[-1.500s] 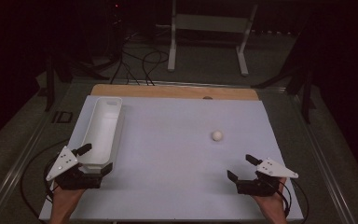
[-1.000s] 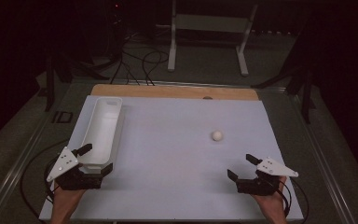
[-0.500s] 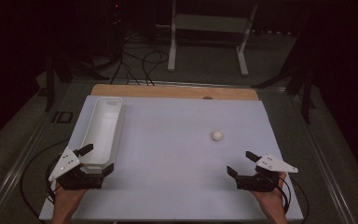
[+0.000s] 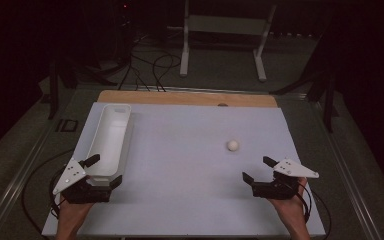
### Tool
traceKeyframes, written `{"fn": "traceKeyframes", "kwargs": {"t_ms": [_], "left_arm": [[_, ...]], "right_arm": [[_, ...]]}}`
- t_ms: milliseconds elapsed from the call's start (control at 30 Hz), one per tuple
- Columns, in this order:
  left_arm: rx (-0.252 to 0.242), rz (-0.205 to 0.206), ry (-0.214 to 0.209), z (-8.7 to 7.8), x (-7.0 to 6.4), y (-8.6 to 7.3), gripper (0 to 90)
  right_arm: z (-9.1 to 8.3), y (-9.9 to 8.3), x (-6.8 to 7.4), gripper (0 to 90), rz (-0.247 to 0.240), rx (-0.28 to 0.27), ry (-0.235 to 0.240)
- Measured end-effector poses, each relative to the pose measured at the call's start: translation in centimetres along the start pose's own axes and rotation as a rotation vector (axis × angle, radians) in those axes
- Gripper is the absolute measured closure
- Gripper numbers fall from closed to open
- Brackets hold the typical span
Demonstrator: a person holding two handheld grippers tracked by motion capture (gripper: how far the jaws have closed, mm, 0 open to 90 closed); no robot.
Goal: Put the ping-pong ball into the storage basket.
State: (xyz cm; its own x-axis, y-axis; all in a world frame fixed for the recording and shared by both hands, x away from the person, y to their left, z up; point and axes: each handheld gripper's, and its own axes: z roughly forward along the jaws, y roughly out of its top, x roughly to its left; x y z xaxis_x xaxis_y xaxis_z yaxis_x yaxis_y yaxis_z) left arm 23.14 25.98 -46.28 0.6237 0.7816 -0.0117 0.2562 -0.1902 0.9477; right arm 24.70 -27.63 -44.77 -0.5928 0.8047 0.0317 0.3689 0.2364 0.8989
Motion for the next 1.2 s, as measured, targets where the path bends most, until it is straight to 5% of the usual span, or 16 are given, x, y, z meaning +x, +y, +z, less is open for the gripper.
{"fn": "traceKeyframes", "kwargs": {"t_ms": [1200], "left_arm": [[-0.004, -0.003, 0.004, -0.1, 0.1, -0.1, 0.0]], "right_arm": [[3.1, 3.5, -1.2, 6.9, 0.004, 0.052, -0.025]]}}
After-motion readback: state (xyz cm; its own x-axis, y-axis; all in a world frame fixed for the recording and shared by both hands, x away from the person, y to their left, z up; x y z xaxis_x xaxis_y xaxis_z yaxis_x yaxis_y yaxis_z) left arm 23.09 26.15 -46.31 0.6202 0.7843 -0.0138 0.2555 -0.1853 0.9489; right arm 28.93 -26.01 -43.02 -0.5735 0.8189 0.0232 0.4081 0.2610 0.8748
